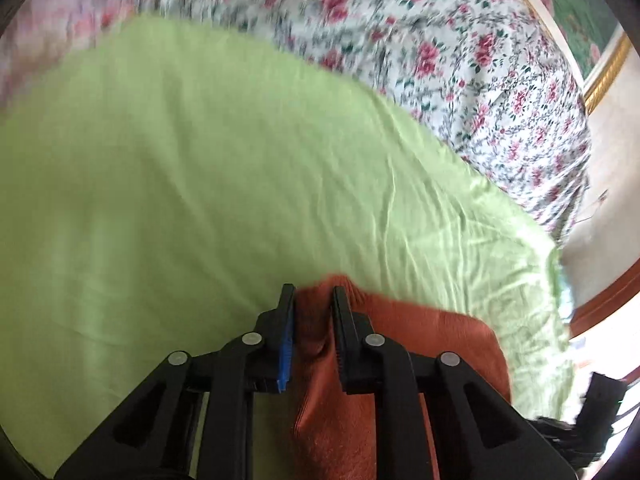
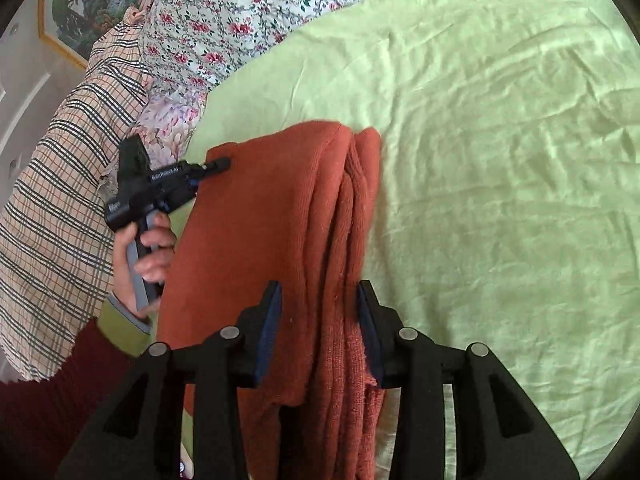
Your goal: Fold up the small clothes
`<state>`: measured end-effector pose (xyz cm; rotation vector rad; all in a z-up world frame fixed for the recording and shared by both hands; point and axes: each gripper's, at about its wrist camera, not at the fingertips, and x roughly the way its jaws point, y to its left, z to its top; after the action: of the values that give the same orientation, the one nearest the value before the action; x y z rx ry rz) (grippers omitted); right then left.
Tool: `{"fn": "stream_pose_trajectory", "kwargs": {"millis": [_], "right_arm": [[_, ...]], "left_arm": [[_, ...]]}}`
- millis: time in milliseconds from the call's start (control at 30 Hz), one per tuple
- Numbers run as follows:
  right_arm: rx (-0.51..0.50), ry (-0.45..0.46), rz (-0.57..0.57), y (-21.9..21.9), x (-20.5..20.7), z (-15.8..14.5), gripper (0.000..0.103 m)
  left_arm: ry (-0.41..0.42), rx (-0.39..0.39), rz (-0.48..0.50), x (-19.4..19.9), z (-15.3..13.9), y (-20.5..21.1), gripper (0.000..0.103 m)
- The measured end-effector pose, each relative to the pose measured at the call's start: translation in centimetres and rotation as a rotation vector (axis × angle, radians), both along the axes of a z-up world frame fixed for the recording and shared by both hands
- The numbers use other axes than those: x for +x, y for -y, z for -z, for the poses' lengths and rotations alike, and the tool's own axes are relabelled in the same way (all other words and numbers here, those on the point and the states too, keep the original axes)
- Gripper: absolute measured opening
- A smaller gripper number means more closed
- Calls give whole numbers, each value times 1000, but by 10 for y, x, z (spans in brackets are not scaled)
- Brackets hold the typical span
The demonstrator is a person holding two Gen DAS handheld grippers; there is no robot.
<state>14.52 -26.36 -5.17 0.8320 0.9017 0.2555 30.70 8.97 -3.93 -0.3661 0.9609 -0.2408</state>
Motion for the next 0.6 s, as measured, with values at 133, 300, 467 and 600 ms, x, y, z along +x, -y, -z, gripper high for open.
{"fn": "stream_pose_trajectory", "kwargs": {"millis": [133, 300, 467, 600], "right_arm": [[-33, 46, 21, 3, 0, -15, 40], [-60, 57, 10, -4, 18, -16, 39], [-72, 19, -6, -10, 41, -3, 24], [-96, 14, -33, -16, 50, -7, 11]], "left_arm": [[43, 63, -13, -30, -21, 4, 41], [42, 111, -18, -92, -23, 15, 53], [-3, 130, 3, -135, -10, 27, 54], [-30, 161, 21, -148, -5, 35, 54]]}}
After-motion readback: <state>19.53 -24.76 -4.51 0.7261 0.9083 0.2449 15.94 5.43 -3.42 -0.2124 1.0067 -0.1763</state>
